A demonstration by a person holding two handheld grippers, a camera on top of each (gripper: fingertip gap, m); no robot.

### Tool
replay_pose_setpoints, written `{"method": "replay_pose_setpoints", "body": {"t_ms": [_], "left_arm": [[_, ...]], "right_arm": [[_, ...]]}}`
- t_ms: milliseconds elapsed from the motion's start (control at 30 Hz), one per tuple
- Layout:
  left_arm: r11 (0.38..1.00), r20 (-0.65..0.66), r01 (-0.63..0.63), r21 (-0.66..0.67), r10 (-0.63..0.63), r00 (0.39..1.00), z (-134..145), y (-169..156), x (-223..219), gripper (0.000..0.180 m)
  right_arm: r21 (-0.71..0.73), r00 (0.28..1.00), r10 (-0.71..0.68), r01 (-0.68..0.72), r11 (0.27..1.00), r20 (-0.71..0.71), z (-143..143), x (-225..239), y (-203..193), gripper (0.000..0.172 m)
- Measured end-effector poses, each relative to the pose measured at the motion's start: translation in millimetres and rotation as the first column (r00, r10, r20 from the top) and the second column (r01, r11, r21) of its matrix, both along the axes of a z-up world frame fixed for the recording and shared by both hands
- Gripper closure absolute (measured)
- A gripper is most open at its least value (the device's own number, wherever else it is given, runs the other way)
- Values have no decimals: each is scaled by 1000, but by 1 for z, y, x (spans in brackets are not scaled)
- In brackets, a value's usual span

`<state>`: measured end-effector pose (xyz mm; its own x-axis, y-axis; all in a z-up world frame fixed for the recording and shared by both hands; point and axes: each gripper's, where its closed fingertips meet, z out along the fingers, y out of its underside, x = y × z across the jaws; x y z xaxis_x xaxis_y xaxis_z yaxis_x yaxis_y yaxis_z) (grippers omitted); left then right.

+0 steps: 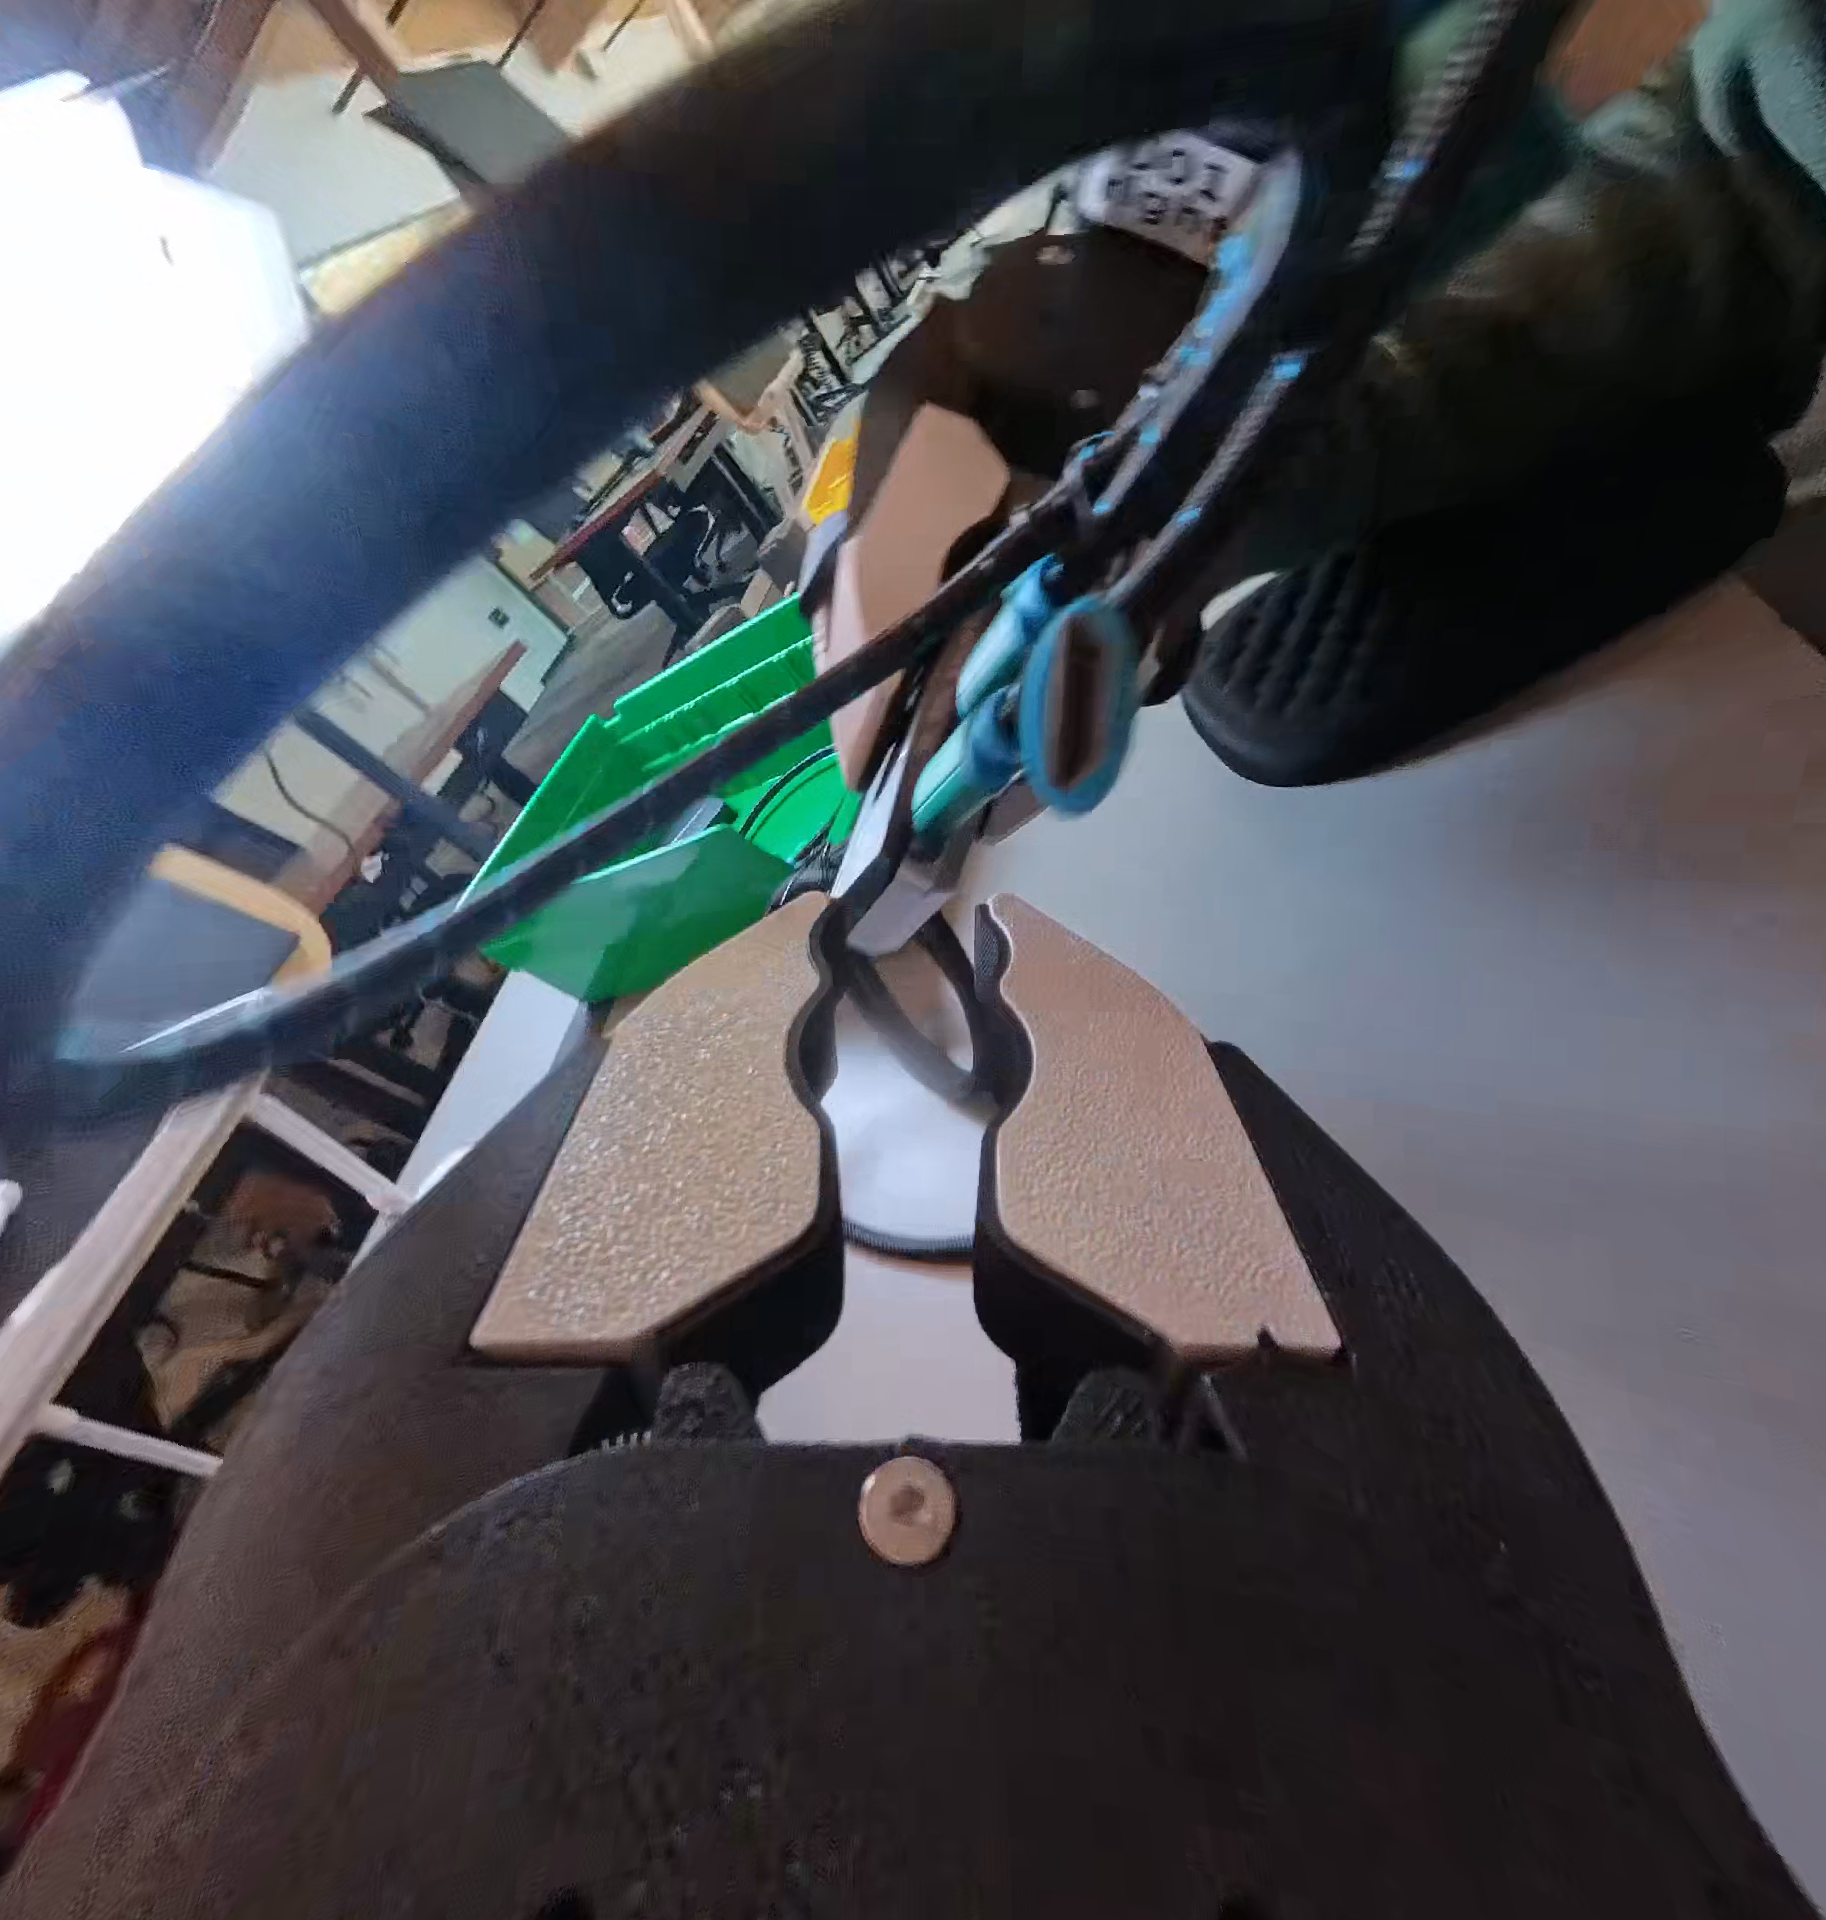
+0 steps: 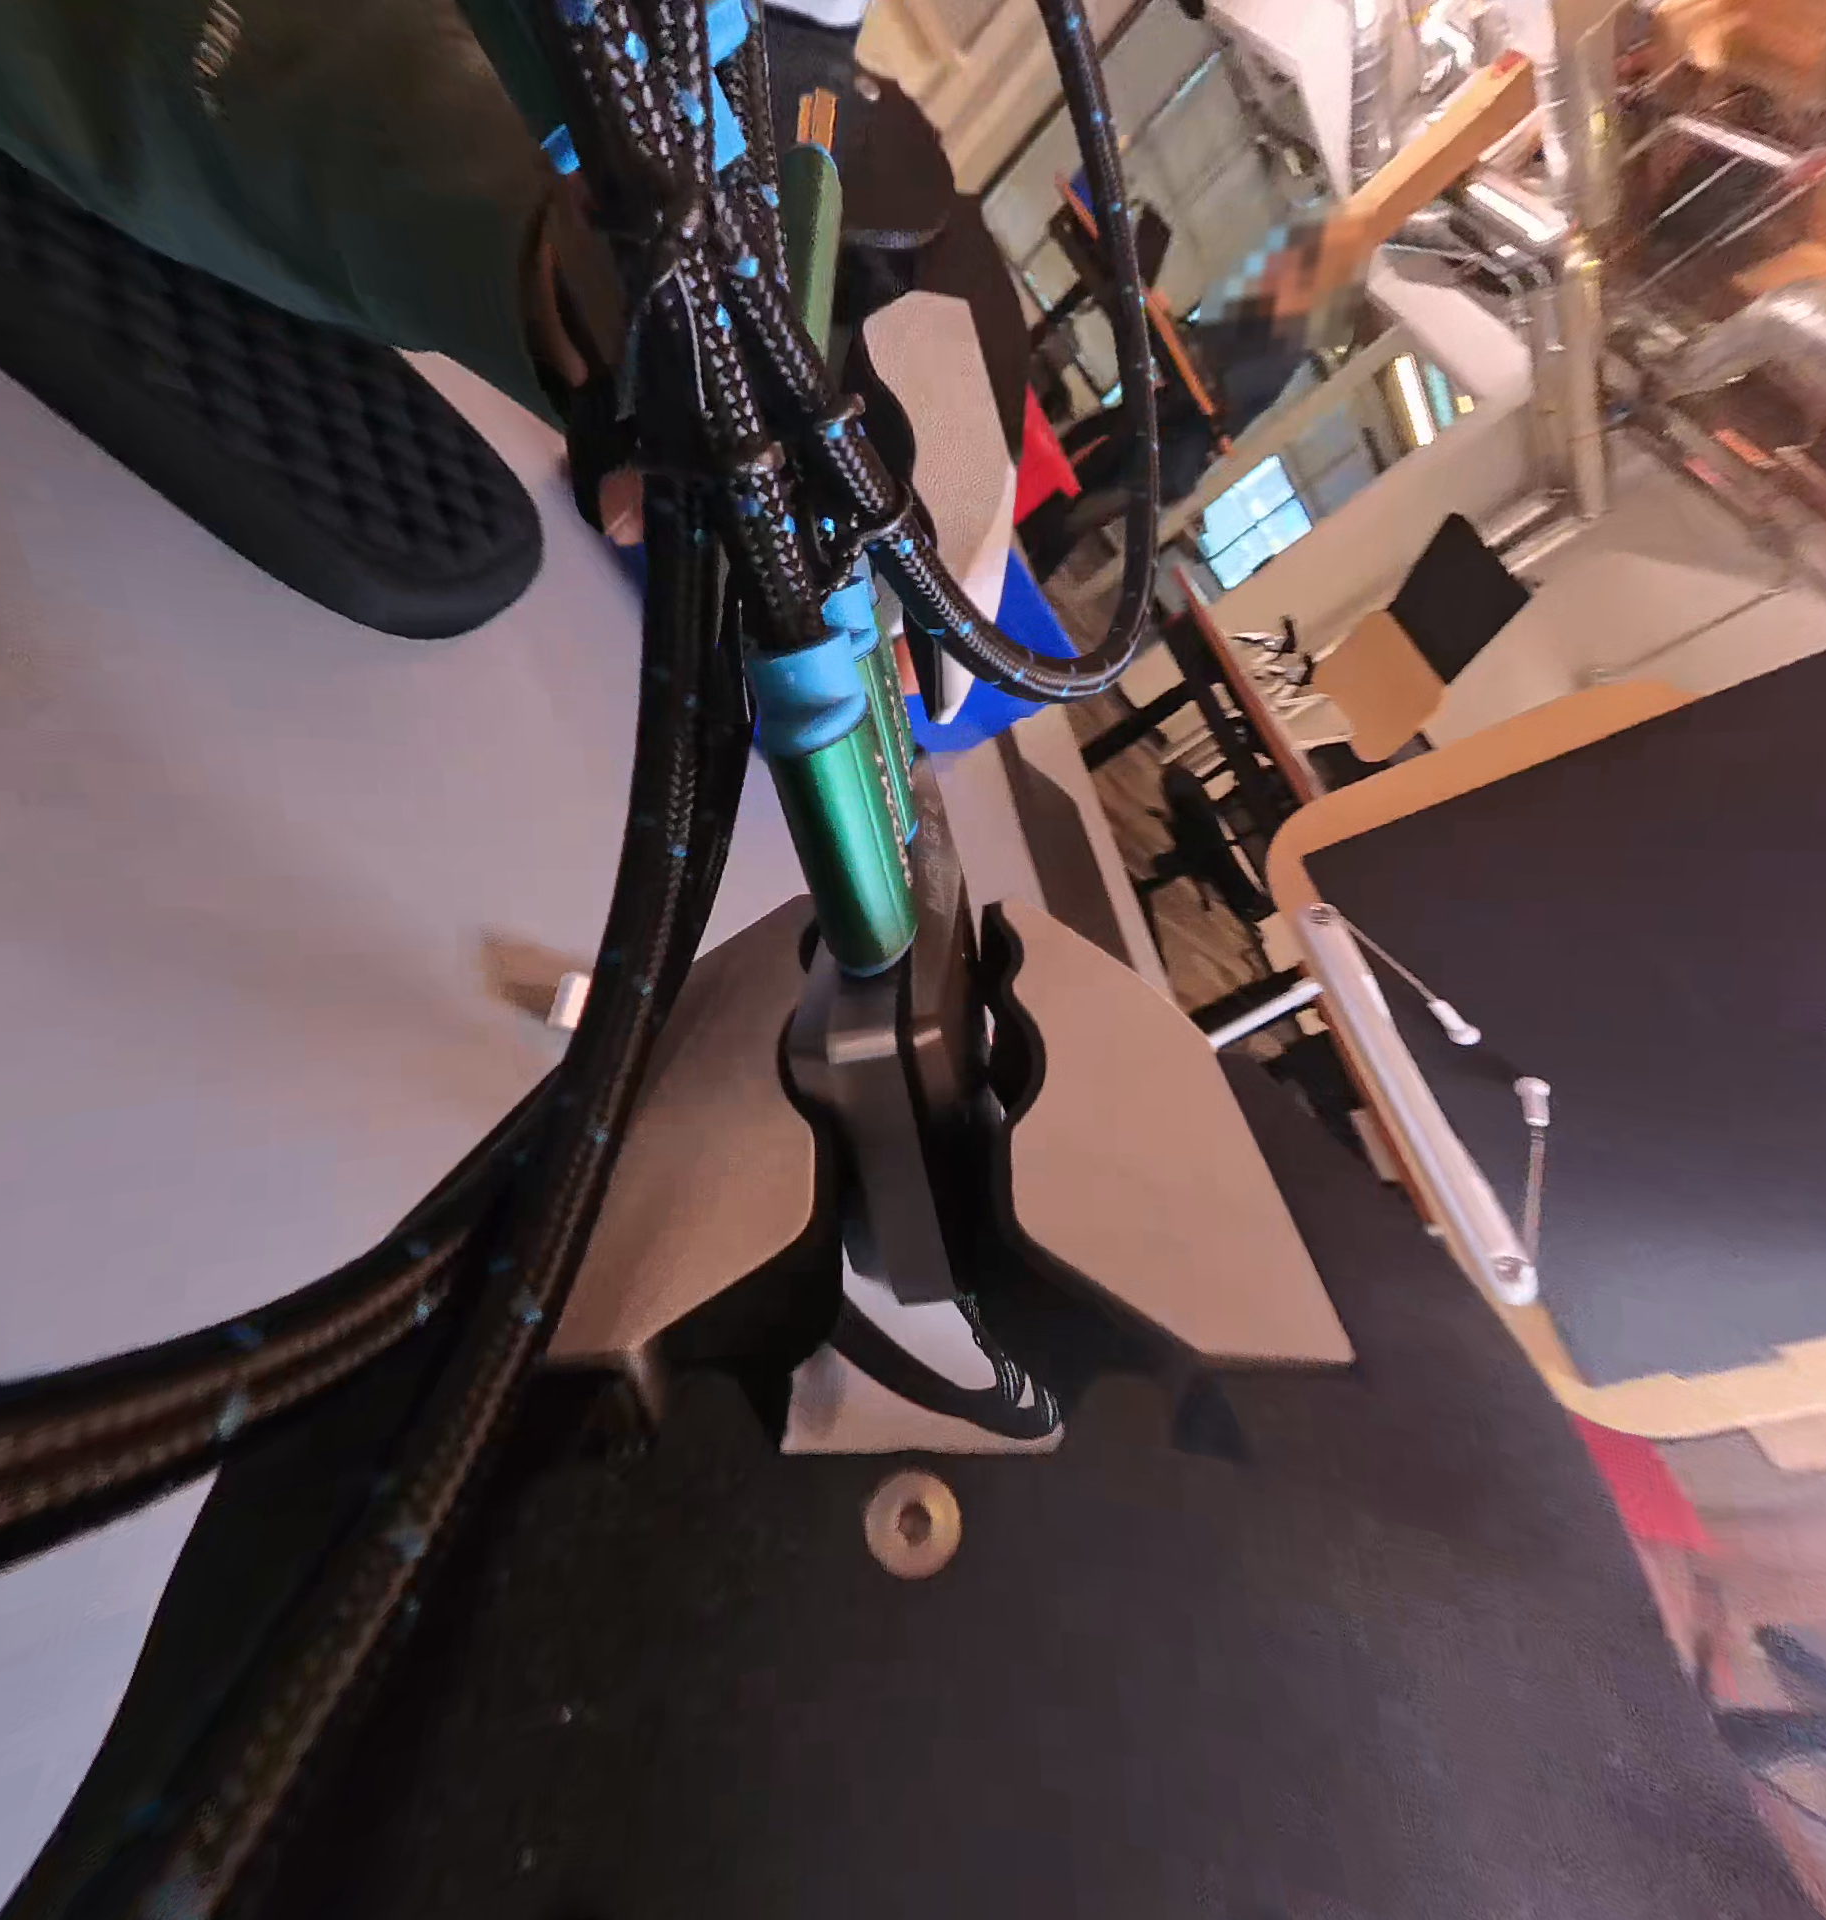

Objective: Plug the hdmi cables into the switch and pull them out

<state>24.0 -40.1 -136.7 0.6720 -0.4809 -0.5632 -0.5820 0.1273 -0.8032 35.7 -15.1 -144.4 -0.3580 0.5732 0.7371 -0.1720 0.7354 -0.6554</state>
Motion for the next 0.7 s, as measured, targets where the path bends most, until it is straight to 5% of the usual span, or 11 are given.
{"method": "replay_pose_setpoints", "body": {"t_ms": [200, 267, 367, 700], "left_arm": [[993, -171, 66, 95, -49, 984, -13, 0, 24, 166], [992, -258, 45, 122, -12, 966, -19, 2, 21, 168], [991, -321, 30, 127, 13, 947, -21, 2, 17, 168], [994, -248, 58, 92, -34, 968, -12, -6, 16, 169]], "right_arm": [[24, 995, 15, -18, 1000, 94, -21, -5, -10, 143], [36, 993, 0, -4, 999, 117, -26, -6, -8, 45], [92, 993, -42, 32, 995, 108, -30, -8, -6, 148], [157, 995, -70, 57, 986, 75, -25, -11, -11, 149]]}}
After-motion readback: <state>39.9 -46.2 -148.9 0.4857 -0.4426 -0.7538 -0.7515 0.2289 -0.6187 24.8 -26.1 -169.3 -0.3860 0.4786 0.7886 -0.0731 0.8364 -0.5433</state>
